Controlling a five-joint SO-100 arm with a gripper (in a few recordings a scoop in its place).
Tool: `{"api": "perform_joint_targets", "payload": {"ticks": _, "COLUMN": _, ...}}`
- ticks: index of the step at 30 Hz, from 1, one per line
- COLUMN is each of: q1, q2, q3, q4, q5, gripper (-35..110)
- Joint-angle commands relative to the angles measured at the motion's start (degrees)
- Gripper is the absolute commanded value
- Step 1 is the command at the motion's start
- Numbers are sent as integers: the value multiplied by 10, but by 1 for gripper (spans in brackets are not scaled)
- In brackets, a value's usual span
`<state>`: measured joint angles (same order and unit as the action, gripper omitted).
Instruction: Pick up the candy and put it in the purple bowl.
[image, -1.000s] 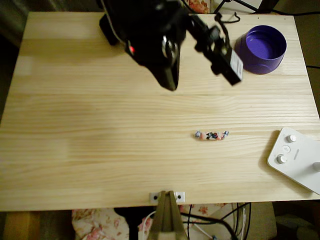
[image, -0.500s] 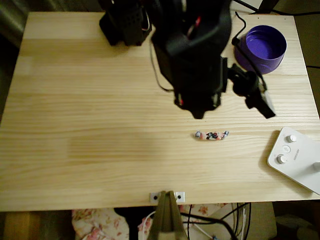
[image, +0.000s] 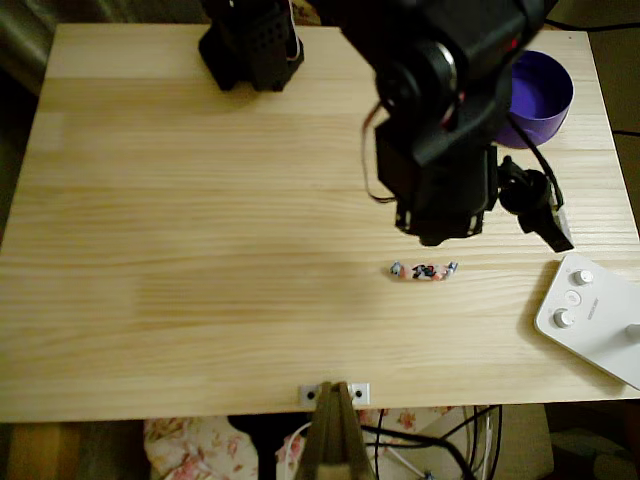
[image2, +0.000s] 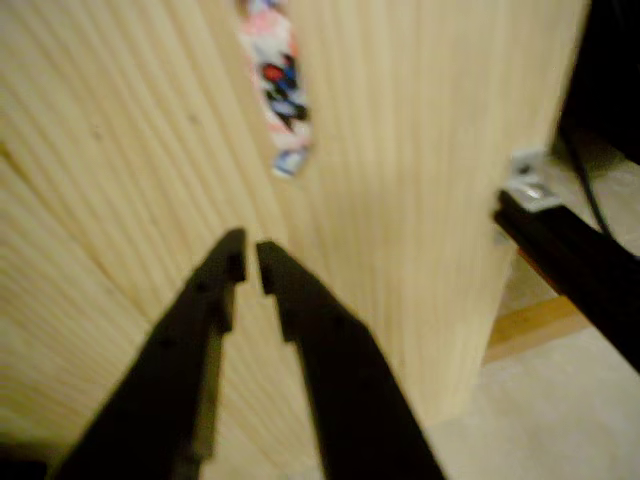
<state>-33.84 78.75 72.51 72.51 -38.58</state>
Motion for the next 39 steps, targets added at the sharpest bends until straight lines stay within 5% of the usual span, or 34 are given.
{"api": "perform_joint_targets", "payload": {"ticks": 1, "q1": -12, "q2": 5, "q3": -55, "q4": -3, "q5": 1, "gripper": 1}}
{"api": "perform_joint_targets", "payload": {"ticks": 31, "q1": 4, "q2": -85, "q3": -110, "q4": -10, "q5": -1, "gripper": 9}}
{"api": "perform_joint_targets", "payload": {"ticks": 39, "q1": 15, "q2": -101, "q3": -121, "q4": 2, "q5": -5, "gripper": 21}}
